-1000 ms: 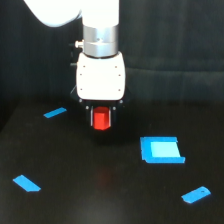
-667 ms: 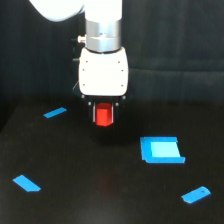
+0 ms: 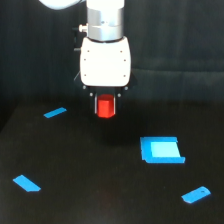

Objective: Pick up the red object from the table

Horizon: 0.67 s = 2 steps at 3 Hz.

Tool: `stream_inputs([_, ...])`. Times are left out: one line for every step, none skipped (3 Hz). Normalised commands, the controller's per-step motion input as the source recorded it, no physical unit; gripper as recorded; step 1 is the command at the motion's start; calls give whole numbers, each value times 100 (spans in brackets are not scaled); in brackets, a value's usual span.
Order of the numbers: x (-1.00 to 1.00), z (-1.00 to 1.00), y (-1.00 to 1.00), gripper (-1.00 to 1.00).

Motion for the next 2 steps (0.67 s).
stream_inputs([-13,77,4,-100])
stream_inputs([-1,66,1,-99])
